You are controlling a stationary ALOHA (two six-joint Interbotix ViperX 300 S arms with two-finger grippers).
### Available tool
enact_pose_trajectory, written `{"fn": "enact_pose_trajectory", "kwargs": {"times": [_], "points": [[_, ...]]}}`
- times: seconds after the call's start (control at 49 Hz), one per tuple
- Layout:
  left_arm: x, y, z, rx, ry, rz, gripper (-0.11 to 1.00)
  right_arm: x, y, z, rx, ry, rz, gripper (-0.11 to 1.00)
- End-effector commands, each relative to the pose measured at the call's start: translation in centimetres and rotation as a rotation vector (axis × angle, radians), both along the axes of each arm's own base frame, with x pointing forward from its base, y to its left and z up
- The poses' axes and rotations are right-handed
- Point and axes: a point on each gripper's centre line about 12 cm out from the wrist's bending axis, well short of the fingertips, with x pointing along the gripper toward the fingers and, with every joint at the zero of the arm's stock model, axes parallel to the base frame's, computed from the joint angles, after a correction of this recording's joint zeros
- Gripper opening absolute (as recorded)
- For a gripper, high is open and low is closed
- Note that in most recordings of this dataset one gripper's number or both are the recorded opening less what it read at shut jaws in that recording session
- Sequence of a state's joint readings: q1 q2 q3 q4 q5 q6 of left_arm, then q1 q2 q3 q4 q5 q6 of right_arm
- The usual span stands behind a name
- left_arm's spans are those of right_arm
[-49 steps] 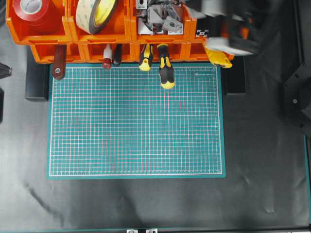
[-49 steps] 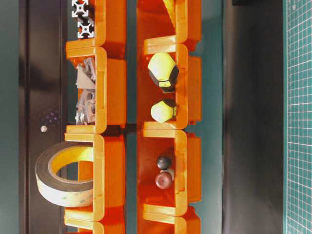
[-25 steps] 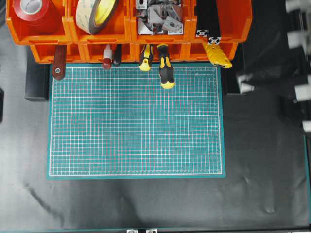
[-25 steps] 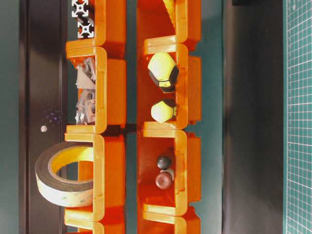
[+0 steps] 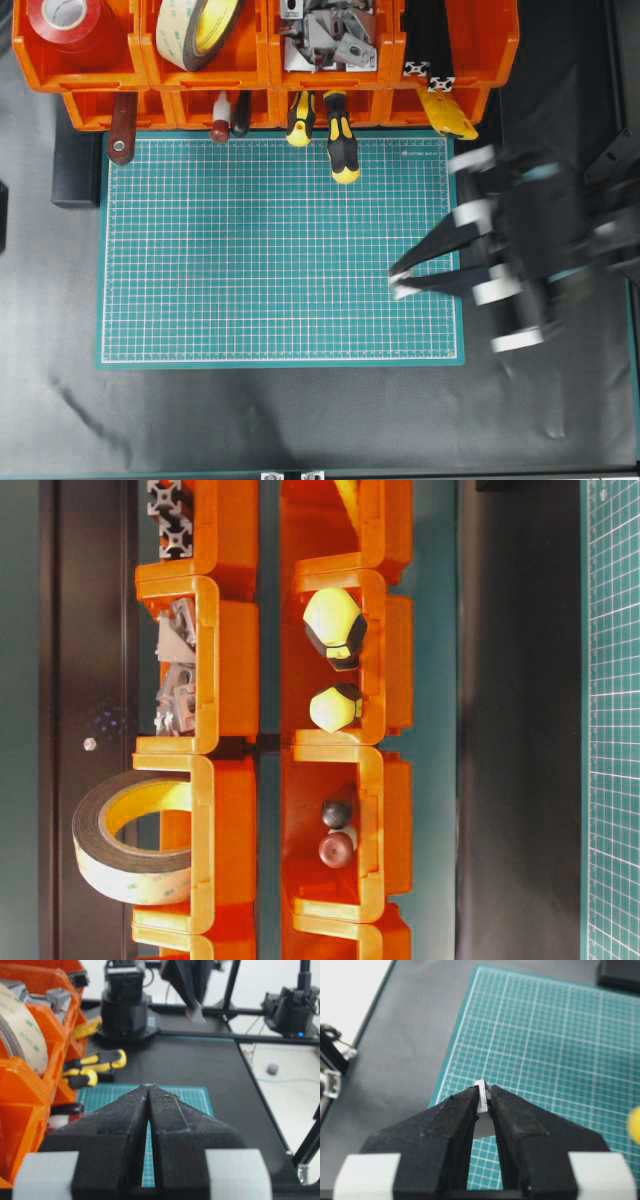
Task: Pick corner brachets from container rack with right arm.
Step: 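Lift the bracket out and carry it over the green mat, then lower the bracket onto the mat and open the right gripper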
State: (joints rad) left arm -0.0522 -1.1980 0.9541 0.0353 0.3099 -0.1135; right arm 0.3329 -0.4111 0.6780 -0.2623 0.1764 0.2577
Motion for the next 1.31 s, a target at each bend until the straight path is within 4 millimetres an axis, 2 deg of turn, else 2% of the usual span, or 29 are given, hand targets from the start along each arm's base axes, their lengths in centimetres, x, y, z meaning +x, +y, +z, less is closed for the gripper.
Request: {"fn": "enact_pose_trajectory", "kwargs": {"times": [0.0, 0.265, 0.388, 0.571, 0.877, 1.204, 1.244, 1.285], "points": [[0.5, 0.0, 0.3, 0.004, -0.006, 0.000, 0.01, 2.1, 0.9, -1.5, -0.017, 0.010, 0.024, 0.07], [0.1, 0.0, 0.8, 0.005, -0.026, 0.000, 0.03, 6.7, 1.5, -7.0, -0.161, 0.161, 0.050, 0.07], [0.1, 0.0, 0.8, 0.002, -0.028, 0.000, 0.03, 8.4, 1.5, -8.2, -0.260, 0.236, 0.055, 0.07], [0.1, 0.0, 0.8, 0.002, -0.025, 0.000, 0.03, 9.7, 1.2, -9.2, -0.352, 0.309, 0.044, 0.07], [0.1, 0.0, 0.7, -0.001, -0.023, 0.000, 0.03, 10.5, 1.3, -10.7, -0.343, 0.316, 0.047, 0.07], [0.1, 0.0, 0.7, -0.004, -0.021, 0.000, 0.03, 11.2, 0.8, -10.7, -0.325, 0.281, 0.044, 0.08], [0.1, 0.0, 0.7, -0.004, -0.021, 0.000, 0.03, 11.3, 0.9, -10.7, -0.321, 0.273, 0.047, 0.10], [0.1, 0.0, 0.7, -0.003, -0.021, 0.001, 0.03, 11.3, 0.9, -10.8, -0.317, 0.271, 0.047, 0.18]]}}
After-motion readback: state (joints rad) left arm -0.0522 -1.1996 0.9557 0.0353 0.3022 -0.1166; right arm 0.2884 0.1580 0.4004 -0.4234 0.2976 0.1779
